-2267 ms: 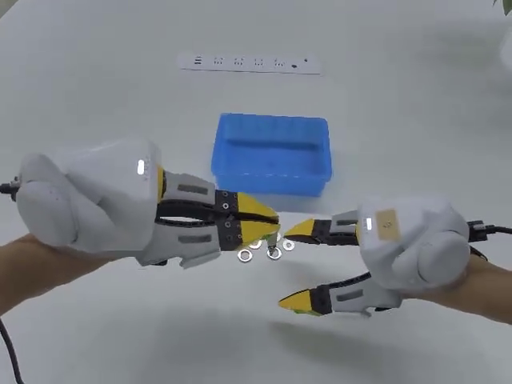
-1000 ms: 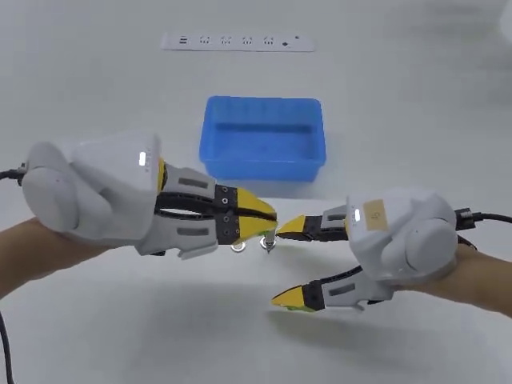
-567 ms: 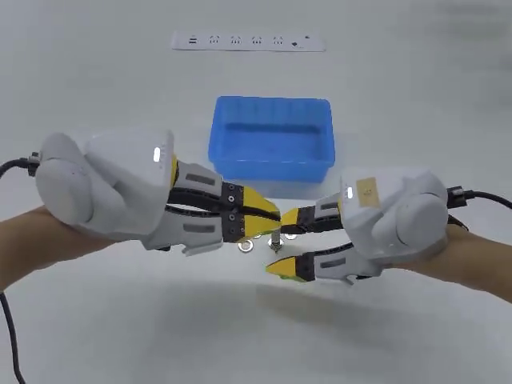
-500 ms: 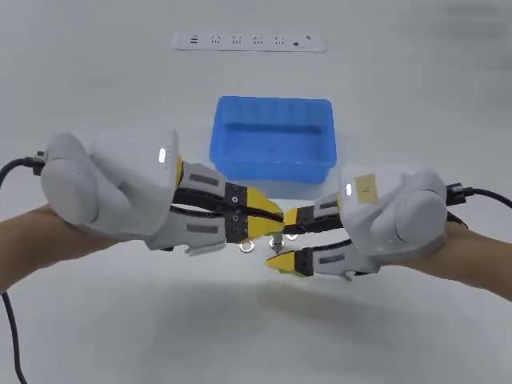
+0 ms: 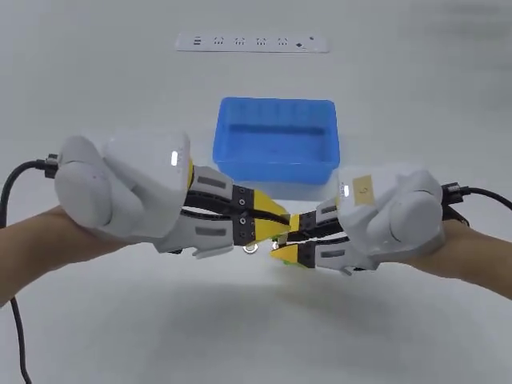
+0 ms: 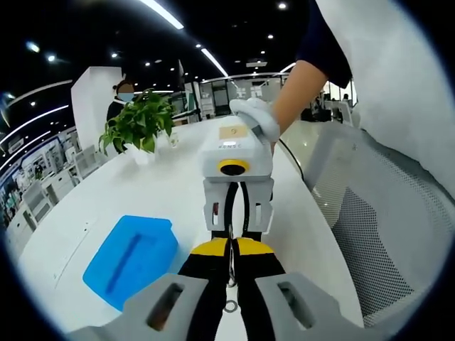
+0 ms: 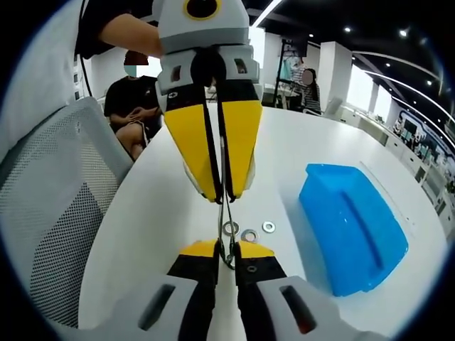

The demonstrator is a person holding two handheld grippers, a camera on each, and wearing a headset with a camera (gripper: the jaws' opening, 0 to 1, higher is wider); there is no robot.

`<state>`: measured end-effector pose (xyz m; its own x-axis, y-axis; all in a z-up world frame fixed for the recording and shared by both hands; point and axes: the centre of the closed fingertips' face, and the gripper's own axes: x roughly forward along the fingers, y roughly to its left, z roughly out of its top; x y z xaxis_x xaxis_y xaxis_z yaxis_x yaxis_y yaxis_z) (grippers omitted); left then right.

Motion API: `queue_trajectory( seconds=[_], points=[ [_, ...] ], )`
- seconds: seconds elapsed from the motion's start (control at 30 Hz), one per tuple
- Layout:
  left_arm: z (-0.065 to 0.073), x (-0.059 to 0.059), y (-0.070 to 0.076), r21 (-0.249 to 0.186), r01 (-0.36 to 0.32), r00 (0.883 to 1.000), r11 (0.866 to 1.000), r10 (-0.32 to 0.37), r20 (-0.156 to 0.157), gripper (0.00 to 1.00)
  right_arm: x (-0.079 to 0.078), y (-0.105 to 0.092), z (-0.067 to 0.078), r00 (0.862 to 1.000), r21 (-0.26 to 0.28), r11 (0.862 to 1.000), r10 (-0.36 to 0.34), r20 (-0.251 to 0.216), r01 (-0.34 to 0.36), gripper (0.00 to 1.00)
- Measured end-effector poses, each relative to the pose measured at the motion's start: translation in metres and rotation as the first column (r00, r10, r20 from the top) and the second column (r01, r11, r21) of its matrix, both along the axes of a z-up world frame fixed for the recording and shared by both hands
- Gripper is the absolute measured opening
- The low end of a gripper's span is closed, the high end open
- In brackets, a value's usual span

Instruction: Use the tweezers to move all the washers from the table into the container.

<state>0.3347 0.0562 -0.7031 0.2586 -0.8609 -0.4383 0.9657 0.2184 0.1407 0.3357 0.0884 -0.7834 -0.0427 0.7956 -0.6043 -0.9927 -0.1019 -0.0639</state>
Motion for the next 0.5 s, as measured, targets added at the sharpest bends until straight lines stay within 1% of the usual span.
queue_trajectory(
  seconds=[0.03, 0.07, 0.1, 0.17, 0.3, 0.33, 0.4, 0.43, 0.47, 0.5],
  points=[
    [0.0, 0.0, 0.0, 0.001, -0.004, 1.0, 1.0, 0.004, -0.006, 0.05, 0.0, 0.0, 0.0, 1.0, -0.001, 1.0, -0.001, 0.001, 0.001, 0.09],
    [0.0, 0.0, -0.001, 0.01, -0.006, 1.0, 1.0, 0.006, -0.007, 0.05, 0.0, 0.0, 0.0, 1.0, 0.0, 1.0, -0.002, 0.005, 0.002, 0.09],
    [0.001, 0.0, -0.001, 0.019, -0.001, 1.0, 1.0, 0.001, -0.002, 0.05, 0.0, 0.0, 0.0, 1.0, 0.001, 1.0, -0.003, 0.004, 0.003, 0.09],
    [0.001, 0.002, -0.001, 0.02, -0.011, 1.0, 1.0, 0.011, -0.01, 0.05, 0.001, 0.0, 0.0, 1.0, 0.009, 1.0, -0.016, -0.011, 0.016, 0.08],
    [0.001, 0.001, 0.0, 0.017, -0.014, 1.0, 1.0, 0.014, -0.024, 0.06, 0.001, 0.0, 0.0, 1.0, 0.01, 1.0, -0.014, -0.001, 0.014, 0.08],
    [0.002, 0.001, 0.0, 0.016, -0.014, 1.0, 1.0, 0.015, -0.02, 0.06, 0.0, 0.001, 0.001, 1.0, 0.015, 1.0, -0.016, -0.001, 0.016, 0.08],
    [0.006, 0.001, 0.001, 0.019, -0.02, 1.0, 1.0, 0.02, 0.002, 0.06, 0.001, 0.001, 0.005, 1.0, 0.026, 0.999, -0.029, -0.005, 0.029, 0.08],
    [0.01, 0.001, 0.002, 0.005, -0.033, 0.999, 0.999, 0.033, -0.002, 0.06, 0.001, 0.002, 0.008, 1.0, 0.025, 0.999, -0.031, -0.002, 0.031, 0.08],
    [0.014, 0.002, 0.003, -0.018, -0.052, 0.999, 0.998, 0.052, -0.013, 0.06, 0.001, 0.002, 0.01, 1.0, 0.024, 0.999, -0.03, 0.003, 0.03, 0.08],
    [0.018, 0.004, 0.005, -0.029, -0.076, 0.997, 0.997, 0.075, -0.015, 0.1, 0.001, 0.002, 0.012, 1.0, 0.019, 0.999, -0.031, 0.006, 0.031, 0.08]
  ],
)
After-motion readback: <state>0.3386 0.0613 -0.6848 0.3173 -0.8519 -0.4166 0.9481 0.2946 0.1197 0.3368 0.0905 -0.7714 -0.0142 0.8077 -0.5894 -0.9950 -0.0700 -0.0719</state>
